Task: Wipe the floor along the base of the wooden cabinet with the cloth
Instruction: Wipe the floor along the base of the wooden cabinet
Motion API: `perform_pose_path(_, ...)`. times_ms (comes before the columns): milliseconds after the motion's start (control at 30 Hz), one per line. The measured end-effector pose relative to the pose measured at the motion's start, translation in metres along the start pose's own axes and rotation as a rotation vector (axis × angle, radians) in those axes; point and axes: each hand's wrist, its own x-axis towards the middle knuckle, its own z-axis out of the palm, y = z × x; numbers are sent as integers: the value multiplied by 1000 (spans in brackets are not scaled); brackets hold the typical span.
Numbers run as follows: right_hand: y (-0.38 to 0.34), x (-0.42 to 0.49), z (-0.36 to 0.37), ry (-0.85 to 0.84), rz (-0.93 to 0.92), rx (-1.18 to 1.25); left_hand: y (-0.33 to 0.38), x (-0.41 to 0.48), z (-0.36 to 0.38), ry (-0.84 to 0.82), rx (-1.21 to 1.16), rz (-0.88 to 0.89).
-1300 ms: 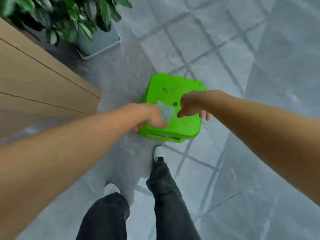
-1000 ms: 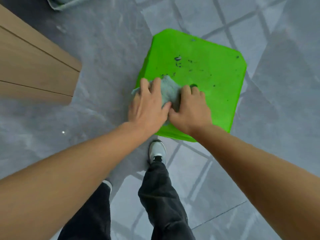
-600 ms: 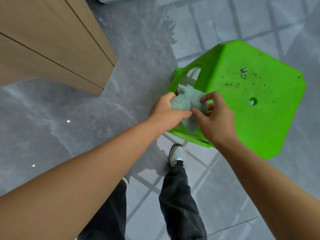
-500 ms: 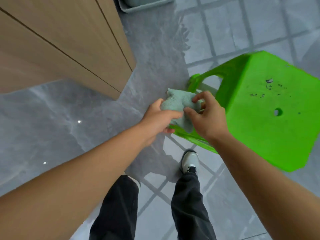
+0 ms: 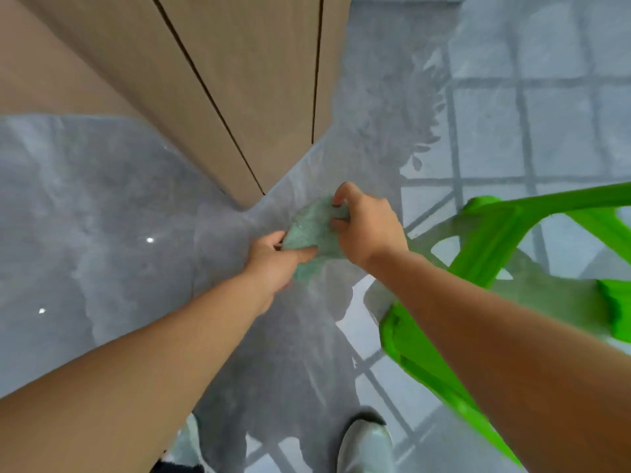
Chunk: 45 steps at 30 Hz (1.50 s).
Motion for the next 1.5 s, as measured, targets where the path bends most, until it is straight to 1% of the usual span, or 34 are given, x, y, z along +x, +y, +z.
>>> perform_pose_path(67,19,42,28,78,-63,-16,-6,56,15,87,-28,141)
perform_pose_path(100,27,63,41,116,-93,-86,-6,82,17,156,32,212)
perform_pose_path(133,33,79,54,123,-129,-179,-8,101,14,255,167,267)
perform_pose_path(200,42,96,77,73,-235,-309,-18,120,-3,441,528,356)
perform_pose_path(267,46,101,93,-31,-329,-393,-38,115,-25,500,918,526)
perform_pose_path(300,43,104,98,-76,-346,-418,-52,112,-38,505,1048,608)
perform_pose_path(333,39,106,104,-96,-334,-414,-64,111,-51,515,1119,642)
perform_pose_path(367,33,107,108,-95,-295,-390,-77,112,-62,554,1125,613)
perform_pose_path(400,26,107,115,-83,-242,-361,-89,112,-69,615,1063,513)
perform_pose_path(433,15,109,125,-73,-197,-332,-100,112,-76,646,976,364)
perform_pose_path(467,2,108,138,-62,-154,-293,-109,113,-81,635,913,213)
perform_pose_path(500,-9,103,153,-45,-128,-258,-118,115,-82,616,891,125)
perform_pose_path(533,-15,95,166,-29,-128,-240,-127,117,-82,599,888,104)
perform_pose_path(633,-9,85,183,26,-227,-279,-142,129,-90,519,903,89)
perform_pose_path(733,18,108,167,81,-306,-358,-141,136,-99,460,901,61)
perform_pose_path(767,29,120,156,114,-283,-379,-140,137,-100,444,899,47)
perform_pose_path(833,50,157,128,164,-172,-389,-140,135,-98,429,897,35)
perform_pose_path(933,63,209,91,176,-2,-376,-136,131,-96,418,890,29)
perform_pose_path(1000,54,216,91,197,71,-340,-135,129,-97,388,882,18)
perform_pose_path(1067,38,192,113,228,102,-324,-133,127,-96,356,888,5)
perform_pose_path(1100,25,172,130,209,80,-317,-132,127,-96,348,890,-1)
perform_pose_path(1233,-24,89,198,69,-153,-249,-125,123,-95,326,871,-15)
perform_pose_path(1300,-25,74,204,6,-240,-282,-123,122,-95,317,868,-11)
perform_pose_path(1333,-17,76,198,-24,-307,-325,-122,121,-95,315,866,-12)
perform_pose_path(1400,9,92,177,-32,-426,-413,-119,119,-96,309,867,-13)
perform_pose_path(1433,25,105,163,1,-420,-434,-118,120,-97,305,872,-10)
perform_pose_path(1467,41,122,146,63,-352,-428,-117,120,-97,299,878,-11)
perform_pose_path(1500,56,142,129,132,-247,-406,-117,120,-98,295,880,-16)
